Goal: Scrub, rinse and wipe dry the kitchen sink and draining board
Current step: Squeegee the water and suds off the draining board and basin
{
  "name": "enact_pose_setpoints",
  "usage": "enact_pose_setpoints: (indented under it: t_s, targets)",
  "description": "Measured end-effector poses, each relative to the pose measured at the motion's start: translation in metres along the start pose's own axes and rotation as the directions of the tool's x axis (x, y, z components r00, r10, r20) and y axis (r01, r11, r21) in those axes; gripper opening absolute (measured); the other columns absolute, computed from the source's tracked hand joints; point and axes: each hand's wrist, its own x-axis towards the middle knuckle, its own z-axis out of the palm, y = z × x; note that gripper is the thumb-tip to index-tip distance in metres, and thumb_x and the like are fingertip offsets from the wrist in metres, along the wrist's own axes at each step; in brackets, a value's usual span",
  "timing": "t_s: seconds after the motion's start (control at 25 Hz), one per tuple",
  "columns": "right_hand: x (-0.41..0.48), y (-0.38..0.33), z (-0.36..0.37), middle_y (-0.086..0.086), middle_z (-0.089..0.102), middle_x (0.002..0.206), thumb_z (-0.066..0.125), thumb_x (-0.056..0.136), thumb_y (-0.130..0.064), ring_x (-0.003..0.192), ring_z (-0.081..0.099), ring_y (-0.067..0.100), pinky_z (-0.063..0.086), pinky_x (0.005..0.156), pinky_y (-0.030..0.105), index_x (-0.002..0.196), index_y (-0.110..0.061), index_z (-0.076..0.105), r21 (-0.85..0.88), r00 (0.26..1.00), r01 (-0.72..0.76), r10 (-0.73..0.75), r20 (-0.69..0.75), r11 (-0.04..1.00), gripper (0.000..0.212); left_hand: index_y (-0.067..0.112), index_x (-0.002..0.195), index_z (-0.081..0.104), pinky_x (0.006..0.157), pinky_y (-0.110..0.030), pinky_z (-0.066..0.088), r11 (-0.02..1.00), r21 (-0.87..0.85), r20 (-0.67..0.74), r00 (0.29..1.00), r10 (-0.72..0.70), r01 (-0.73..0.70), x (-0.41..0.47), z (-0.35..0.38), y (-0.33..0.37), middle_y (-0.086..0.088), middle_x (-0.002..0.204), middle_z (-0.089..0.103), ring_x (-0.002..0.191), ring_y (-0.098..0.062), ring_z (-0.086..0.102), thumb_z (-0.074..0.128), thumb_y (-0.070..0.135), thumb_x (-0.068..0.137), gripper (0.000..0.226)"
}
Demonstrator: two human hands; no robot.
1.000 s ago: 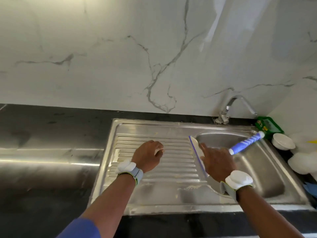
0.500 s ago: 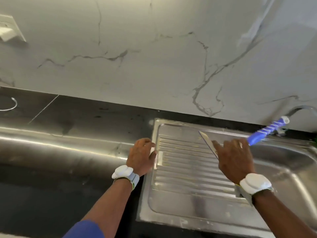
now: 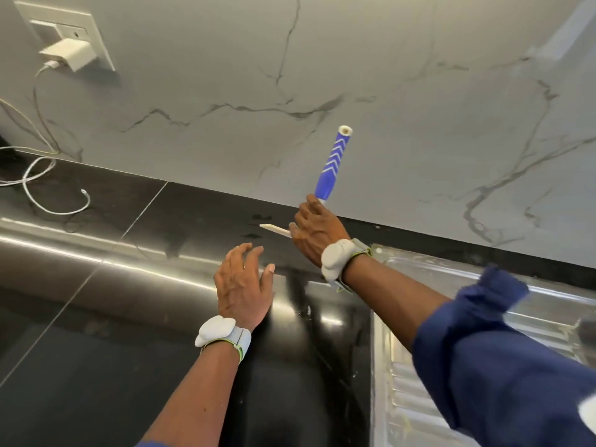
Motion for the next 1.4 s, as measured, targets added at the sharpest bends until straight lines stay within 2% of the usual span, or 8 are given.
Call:
enact_pose_setpoints:
  t_s: [0.2, 0.44, 0.64, 0.92, 1.04, 1.2, 1.32, 1.4]
  targets:
    - [0.041, -0.025, 0.014, 0.011, 0.066, 0.125, 0.04, 0.104, -0.021, 0.126, 0.051, 0.038, 0.015, 0.123, 0.051, 0.121, -0.016, 0.067, -0.066, 0.977, 0.163, -0.152, 0.149, 0.984, 0.032, 0.022, 0.132, 0.062, 0.106, -0.051, 0.04, 0.999, 0.036, 0.027, 0.999, 0.024, -0.025, 0.011, -0.004, -0.029, -0.005, 0.141, 0.053, 0.136, -0.029, 0.048, 0.049, 0.043, 0.095, 0.045]
    - [0.046, -0.018, 0.03, 0.01, 0.065, 0.122, 0.047, 0.102, -0.02, 0.125, 0.051, 0.038, 0.009, 0.123, 0.054, 0.119, -0.018, 0.066, -0.038, 0.978, 0.19, -0.186, 0.099, 0.981, 0.026, 0.018, 0.129, 0.062, 0.101, -0.051, 0.044, 0.992, 0.089, 0.104, 0.991, 0.085, -0.094, 0.006, 0.0, -0.043, -0.007, 0.137, 0.055, 0.133, -0.031, 0.05, 0.046, 0.044, 0.096, 0.044]
    - [0.005, -0.031, 0.028, 0.014, 0.056, 0.131, 0.049, 0.096, -0.026, 0.134, 0.044, 0.04, 0.009, 0.122, 0.059, 0.139, -0.014, 0.052, 0.291, 0.984, -0.012, 0.063, -0.167, 0.957, 0.046, 0.018, 0.128, 0.063, 0.101, -0.051, 0.044, 0.986, 0.097, 0.127, 0.984, 0.126, -0.139, -0.005, 0.002, -0.035, -0.008, 0.136, 0.057, 0.132, -0.031, 0.051, 0.042, 0.047, 0.097, 0.047]
    - [-0.136, -0.058, 0.044, 0.01, 0.06, 0.117, 0.054, 0.089, -0.029, 0.109, 0.056, 0.033, 0.041, 0.096, 0.046, 0.119, -0.016, 0.062, 0.656, 0.909, -0.305, 0.416, -0.016, 0.691, 0.034, 0.018, 0.128, 0.064, 0.103, -0.051, 0.044, 0.963, 0.047, 0.214, 0.944, 0.249, -0.265, -0.03, 0.016, 0.021, -0.007, 0.137, 0.058, 0.131, -0.031, 0.052, 0.042, 0.047, 0.097, 0.048]
    - [-0.208, -0.059, 0.058, 0.003, 0.058, 0.089, 0.061, 0.088, -0.028, 0.082, 0.056, 0.029, 0.042, 0.073, 0.04, 0.089, -0.021, 0.06, 0.707, 0.801, -0.506, 0.572, 0.174, 0.495, 0.007, 0.02, 0.127, 0.064, 0.101, -0.05, 0.043, 0.937, -0.015, 0.257, 0.905, 0.34, -0.348, -0.053, 0.032, 0.053, -0.005, 0.136, 0.056, 0.131, -0.029, 0.051, 0.043, 0.047, 0.097, 0.046]
    - [-0.318, -0.049, 0.065, 0.0, 0.051, 0.071, 0.059, 0.085, -0.024, 0.065, 0.049, 0.028, 0.044, 0.062, 0.039, 0.072, -0.027, 0.038, 0.669, 0.558, -0.722, 0.72, 0.412, 0.177, 0.024, 0.019, 0.125, 0.064, 0.099, -0.048, 0.043, 0.877, -0.095, 0.324, 0.819, 0.474, -0.47, -0.082, 0.064, 0.11, -0.003, 0.133, 0.056, 0.126, -0.03, 0.053, 0.042, 0.046, 0.098, 0.044]
    - [-0.403, -0.035, 0.069, 0.002, 0.047, 0.081, 0.055, 0.086, -0.007, 0.065, 0.045, 0.027, 0.035, 0.06, 0.035, 0.074, -0.021, 0.044, 0.568, 0.346, -0.819, 0.718, 0.604, -0.084, 0.021, 0.019, 0.127, 0.063, 0.098, -0.048, 0.043, 0.8, -0.181, 0.332, 0.73, 0.598, -0.572, -0.114, 0.086, 0.172, -0.003, 0.135, 0.055, 0.126, -0.03, 0.053, 0.045, 0.043, 0.098, 0.042]
    - [-0.47, -0.027, 0.079, 0.004, 0.056, 0.106, 0.058, 0.083, -0.005, 0.086, 0.054, 0.028, 0.044, 0.069, 0.035, 0.092, -0.014, 0.061, 0.491, 0.217, -0.849, 0.717, 0.662, -0.196, 0.013, 0.019, 0.127, 0.064, 0.097, -0.046, 0.043, 0.735, -0.245, 0.315, 0.665, 0.677, -0.632, -0.147, 0.099, 0.228, -0.003, 0.133, 0.056, 0.123, -0.029, 0.054, 0.045, 0.042, 0.098, 0.042]
